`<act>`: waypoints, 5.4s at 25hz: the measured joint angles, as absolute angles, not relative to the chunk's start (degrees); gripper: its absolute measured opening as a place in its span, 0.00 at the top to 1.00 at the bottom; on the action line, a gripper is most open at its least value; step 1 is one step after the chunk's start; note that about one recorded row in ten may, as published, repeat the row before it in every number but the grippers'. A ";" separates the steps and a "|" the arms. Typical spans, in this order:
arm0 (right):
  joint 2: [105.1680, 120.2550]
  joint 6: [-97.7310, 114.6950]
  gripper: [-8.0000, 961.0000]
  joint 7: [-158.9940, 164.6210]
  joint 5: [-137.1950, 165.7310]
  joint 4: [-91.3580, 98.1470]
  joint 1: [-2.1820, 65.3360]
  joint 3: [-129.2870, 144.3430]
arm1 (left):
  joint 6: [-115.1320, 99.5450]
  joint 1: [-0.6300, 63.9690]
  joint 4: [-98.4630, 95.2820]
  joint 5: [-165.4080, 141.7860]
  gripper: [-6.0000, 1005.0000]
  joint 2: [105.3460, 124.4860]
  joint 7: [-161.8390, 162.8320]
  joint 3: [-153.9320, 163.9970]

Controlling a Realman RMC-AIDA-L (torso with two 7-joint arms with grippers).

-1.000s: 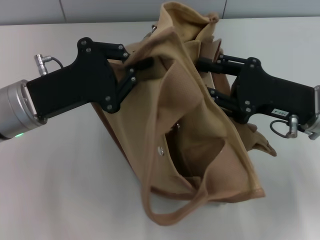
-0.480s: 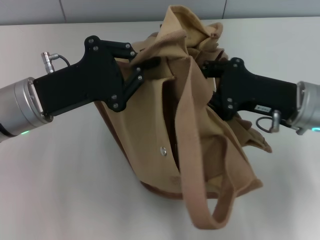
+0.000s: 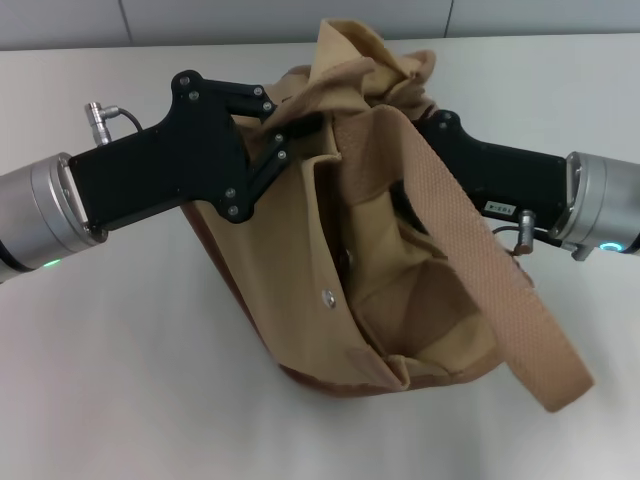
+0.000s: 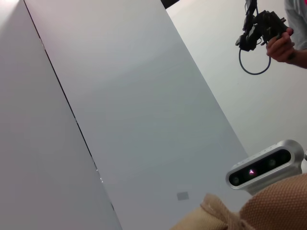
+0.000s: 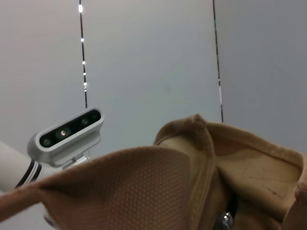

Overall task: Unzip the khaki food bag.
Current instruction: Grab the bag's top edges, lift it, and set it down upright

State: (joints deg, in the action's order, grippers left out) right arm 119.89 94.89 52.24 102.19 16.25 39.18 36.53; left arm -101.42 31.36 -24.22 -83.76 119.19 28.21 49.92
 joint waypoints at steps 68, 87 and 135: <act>119.52 93.73 0.91 55.83 101.34 17.21 38.30 39.30 | -100.82 32.16 -23.90 -83.24 0.94 119.18 28.21 50.29; 119.20 100.11 0.96 65.91 101.07 31.77 28.34 42.79 | -99.34 31.97 -23.88 -80.14 0.94 119.18 28.04 51.09; 119.80 101.67 0.50 35.73 93.41 20.58 29.90 38.08 | -99.92 31.47 -21.63 -77.43 0.94 119.00 26.02 52.21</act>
